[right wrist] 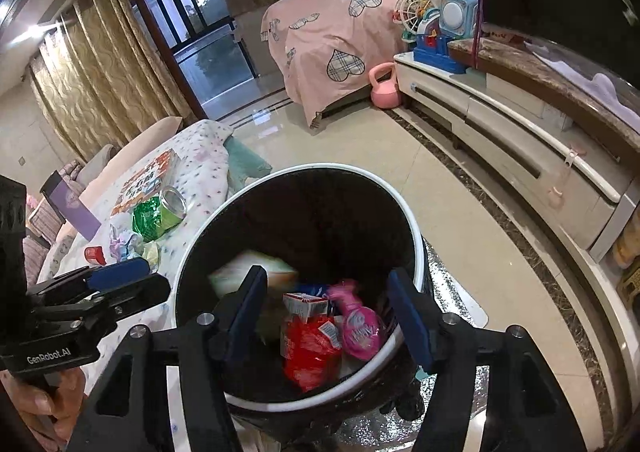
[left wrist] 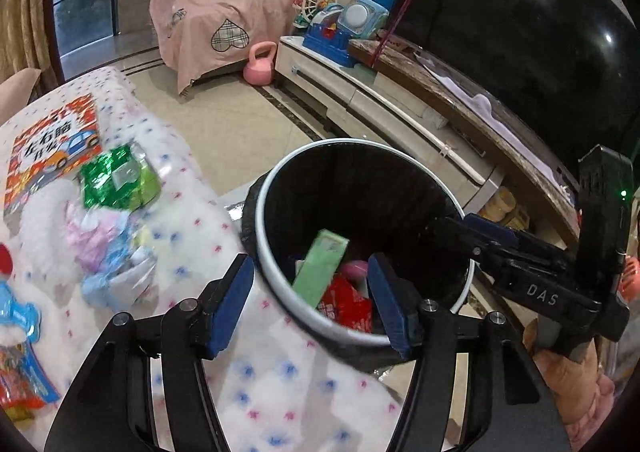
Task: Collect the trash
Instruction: 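Open the left tool over the bin while the right tool releases the pink packet, then move the left tool toward the yellow snack bag while the right tool approaches the orange wrappers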
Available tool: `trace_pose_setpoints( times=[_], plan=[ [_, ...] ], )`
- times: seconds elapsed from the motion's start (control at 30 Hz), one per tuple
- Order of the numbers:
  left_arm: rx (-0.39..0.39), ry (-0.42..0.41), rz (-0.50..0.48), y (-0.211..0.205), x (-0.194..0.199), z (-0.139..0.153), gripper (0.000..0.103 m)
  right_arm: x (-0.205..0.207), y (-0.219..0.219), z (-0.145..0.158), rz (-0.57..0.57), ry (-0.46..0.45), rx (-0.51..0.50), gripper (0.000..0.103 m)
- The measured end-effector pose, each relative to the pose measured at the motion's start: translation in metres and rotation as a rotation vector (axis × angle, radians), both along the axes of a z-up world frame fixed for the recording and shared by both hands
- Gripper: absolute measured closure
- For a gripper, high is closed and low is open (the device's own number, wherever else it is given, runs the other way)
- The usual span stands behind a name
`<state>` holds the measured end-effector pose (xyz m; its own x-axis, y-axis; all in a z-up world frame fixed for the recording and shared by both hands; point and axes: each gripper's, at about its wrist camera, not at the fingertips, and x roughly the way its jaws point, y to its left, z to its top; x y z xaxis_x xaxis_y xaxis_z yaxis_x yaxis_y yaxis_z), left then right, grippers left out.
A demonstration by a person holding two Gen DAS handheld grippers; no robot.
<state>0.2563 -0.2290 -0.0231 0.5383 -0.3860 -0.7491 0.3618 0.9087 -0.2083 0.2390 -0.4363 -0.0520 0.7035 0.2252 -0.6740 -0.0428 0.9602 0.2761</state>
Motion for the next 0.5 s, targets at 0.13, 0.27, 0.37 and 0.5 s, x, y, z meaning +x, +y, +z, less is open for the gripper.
trace_pose_setpoints(
  times=[0.13, 0.27, 0.37, 0.5],
  plan=[
    [-0.025, 0.006, 0.030, 0.022, -0.014, -0.002, 0.043, -0.014, 0.003, 0.003, -0.010, -0.019, 0.031, 0.024],
    [-0.052, 0.017, 0.082, 0.052, -0.037, -0.009, 0.043, -0.030, 0.019, 0.006, 0.008, -0.040, 0.054, 0.013],
    [-0.068, 0.027, 0.118, 0.073, -0.050, -0.014, 0.043, -0.041, 0.037, 0.006, 0.031, -0.050, 0.070, 0.011],
    [-0.081, 0.028, 0.175, 0.104, -0.070, -0.018, 0.043, -0.053, 0.062, 0.005, 0.059, -0.057, 0.093, 0.011]
  ],
)
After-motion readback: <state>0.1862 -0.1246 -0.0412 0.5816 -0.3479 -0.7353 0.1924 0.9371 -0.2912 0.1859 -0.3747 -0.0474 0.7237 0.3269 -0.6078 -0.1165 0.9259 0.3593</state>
